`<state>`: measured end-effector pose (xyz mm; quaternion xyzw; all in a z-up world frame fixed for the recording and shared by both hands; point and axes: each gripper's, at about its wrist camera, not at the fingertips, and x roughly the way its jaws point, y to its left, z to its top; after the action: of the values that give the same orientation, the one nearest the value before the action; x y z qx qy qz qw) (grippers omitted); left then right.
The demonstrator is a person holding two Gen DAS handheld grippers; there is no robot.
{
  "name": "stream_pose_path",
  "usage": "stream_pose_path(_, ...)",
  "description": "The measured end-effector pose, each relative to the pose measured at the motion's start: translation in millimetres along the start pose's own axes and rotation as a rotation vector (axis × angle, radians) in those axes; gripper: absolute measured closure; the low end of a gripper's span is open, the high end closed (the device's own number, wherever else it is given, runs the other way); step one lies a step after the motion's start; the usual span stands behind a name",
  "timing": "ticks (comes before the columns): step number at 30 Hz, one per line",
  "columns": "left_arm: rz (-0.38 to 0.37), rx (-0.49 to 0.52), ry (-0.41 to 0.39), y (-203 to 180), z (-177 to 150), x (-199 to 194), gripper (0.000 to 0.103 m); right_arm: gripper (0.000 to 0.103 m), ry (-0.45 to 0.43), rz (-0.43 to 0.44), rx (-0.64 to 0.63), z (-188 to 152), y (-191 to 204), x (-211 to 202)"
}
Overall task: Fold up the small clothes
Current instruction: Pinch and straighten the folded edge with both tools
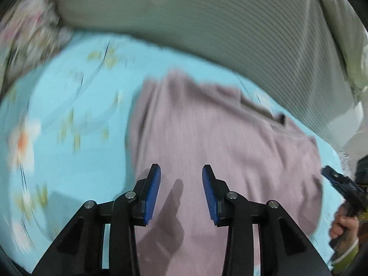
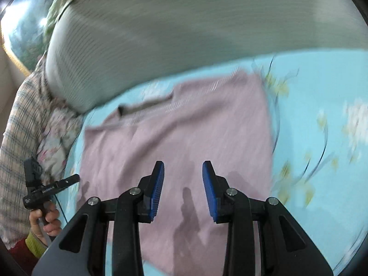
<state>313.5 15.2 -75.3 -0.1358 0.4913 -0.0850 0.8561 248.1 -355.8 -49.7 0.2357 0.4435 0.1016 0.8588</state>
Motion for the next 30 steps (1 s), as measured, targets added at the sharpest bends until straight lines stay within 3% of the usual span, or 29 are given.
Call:
stream_pose_path(7, -0.086, -0.101, 0.079, 15.3, -96.0, -43.6, 0.064, 0.067, 0.080, -0.014, 0.120, -61.9, -7.0, -6.4)
stream_pose_path(11, -0.107, -0.149, 0.116, 18.4, -131.9, -46.4, 0.046, 0.067, 0.129, -0.037, 0.094, -74.4, 2.1, -7.0)
stream_pose_path(13, -0.115, -0.191, 0.129, 22.3, -143.5, -41.6, 0.042, 0.065, 0.132, -0.044, 0.071, -76.0, 8.5, -9.4)
stream_pose_path(16, -0.132, -0.253, 0.128, 27.7, -148.3, -31.4, 0.036, 0.058, 0.121, -0.045, 0.065, -76.1, 14.1, -14.7)
stream_pose_path(24, -0.141, -0.399, 0.052, 44.0, -130.3, -8.0, 0.025, 0.057, 0.120, -0.030, 0.037, -77.0, 27.3, -20.2)
stream_pose_path(30, -0.101, -0.499, -0.017, 57.9, -111.3, 5.9, 0.026, 0.057, 0.110, -0.011, 0.032, -73.2, 28.4, -21.2)
